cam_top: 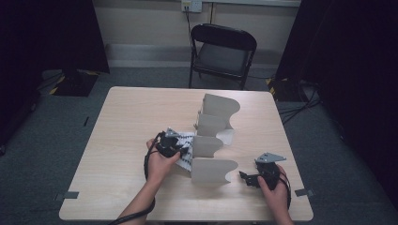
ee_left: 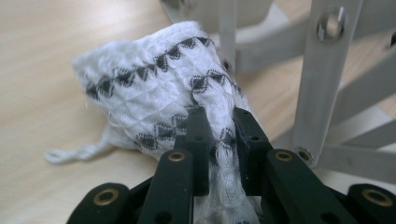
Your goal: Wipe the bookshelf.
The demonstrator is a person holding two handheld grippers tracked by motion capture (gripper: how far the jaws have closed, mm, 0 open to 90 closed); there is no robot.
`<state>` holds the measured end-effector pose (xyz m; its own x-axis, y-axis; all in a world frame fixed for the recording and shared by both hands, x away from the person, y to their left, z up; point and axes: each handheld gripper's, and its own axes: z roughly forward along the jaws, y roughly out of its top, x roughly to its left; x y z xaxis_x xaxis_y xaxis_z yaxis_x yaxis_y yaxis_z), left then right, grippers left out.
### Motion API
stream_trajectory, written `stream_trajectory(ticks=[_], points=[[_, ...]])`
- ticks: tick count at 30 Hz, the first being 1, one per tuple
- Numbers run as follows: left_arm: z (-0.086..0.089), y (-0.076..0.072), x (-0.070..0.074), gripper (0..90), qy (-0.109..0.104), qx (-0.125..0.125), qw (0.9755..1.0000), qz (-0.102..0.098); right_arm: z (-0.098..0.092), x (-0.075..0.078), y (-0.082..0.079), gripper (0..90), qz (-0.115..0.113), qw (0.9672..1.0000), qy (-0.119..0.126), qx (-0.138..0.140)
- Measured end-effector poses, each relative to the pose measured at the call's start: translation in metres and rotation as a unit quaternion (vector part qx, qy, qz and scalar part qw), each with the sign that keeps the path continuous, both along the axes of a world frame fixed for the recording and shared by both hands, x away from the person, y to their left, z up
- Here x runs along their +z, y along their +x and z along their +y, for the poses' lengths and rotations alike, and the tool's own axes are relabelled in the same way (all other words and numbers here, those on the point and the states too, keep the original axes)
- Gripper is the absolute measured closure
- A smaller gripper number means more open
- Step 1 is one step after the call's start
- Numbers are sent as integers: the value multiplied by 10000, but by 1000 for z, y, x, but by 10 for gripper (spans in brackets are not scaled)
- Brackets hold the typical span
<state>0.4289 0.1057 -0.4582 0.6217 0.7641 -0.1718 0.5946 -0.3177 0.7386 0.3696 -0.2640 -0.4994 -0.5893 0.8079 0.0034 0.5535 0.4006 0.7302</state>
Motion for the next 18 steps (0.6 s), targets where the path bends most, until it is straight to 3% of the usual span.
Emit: stream_trajectory(ticks=[1, 3, 4, 8, 18], points=[[0, 0, 0, 785, 0, 0, 10000, 0, 0, 0, 0, 120, 0, 10000, 0, 0], [7, 3, 20, 785, -8, 59, 9998, -202, 0, 0, 0, 121, 2, 10000, 1, 1], [7, 3, 20, 785, -8, 59, 9998, -202, 0, 0, 0, 120, 1, 10000, 1, 0], [12, 8, 53, 785, -42, 102, 9987, -493, 0, 0, 0, 120, 0, 10000, 0, -1], [2, 20, 90, 785, -134, -47, 9960, -877, 0, 0, 0, 120, 0, 10000, 0, 1]])
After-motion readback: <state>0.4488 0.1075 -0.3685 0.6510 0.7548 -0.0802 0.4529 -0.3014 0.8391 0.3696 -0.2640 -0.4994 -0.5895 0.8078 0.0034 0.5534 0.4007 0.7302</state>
